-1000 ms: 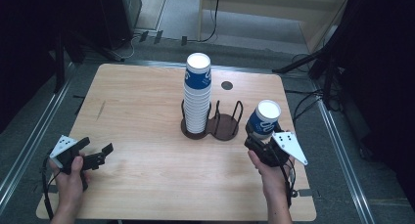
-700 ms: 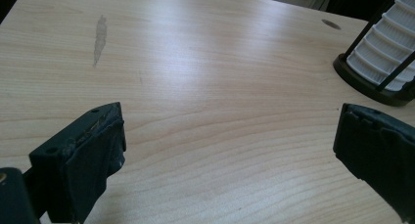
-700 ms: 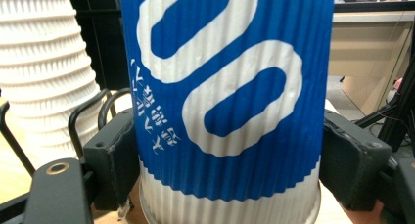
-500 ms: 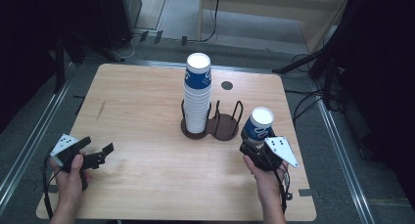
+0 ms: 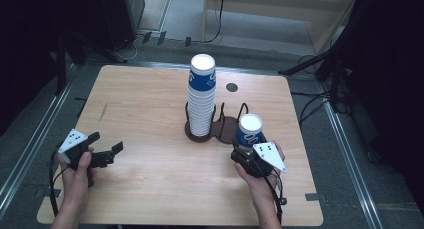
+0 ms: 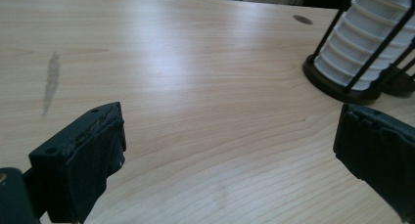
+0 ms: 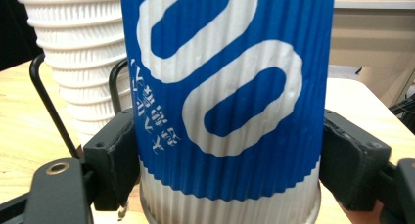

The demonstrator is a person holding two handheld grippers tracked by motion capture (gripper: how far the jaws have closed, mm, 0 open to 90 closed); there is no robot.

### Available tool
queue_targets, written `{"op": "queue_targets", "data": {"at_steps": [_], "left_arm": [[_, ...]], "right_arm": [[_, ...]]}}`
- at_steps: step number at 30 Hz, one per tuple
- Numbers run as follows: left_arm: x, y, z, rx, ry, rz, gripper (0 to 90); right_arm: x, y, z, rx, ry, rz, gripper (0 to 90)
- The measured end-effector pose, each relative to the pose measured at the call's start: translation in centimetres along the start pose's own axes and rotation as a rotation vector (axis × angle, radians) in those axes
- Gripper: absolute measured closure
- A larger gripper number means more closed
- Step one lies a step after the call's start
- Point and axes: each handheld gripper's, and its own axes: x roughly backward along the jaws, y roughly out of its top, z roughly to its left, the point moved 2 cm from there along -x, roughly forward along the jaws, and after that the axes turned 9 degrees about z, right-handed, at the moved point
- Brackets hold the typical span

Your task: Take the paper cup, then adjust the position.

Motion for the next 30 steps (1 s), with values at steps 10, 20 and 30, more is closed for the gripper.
{"op": "queue_targets", "data": {"at_steps": [10,20,30], "left_arm": [[0.1,1.8,-3.7,-0.076,-0.088,-0.009,0.0],[0.0,2.5,-6.7,-0.123,-0.183,0.028,0.0],[0.4,3.2,-9.0,-0.154,-0.237,0.035,0.0]], "right_arm": [[-0.5,-0.6,2.0,0.044,0.023,0.014,19.3],[-0.5,-0.7,3.8,0.093,0.045,0.008,19.3],[-0.4,-0.9,5.9,0.143,0.082,0.005,19.4]]}}
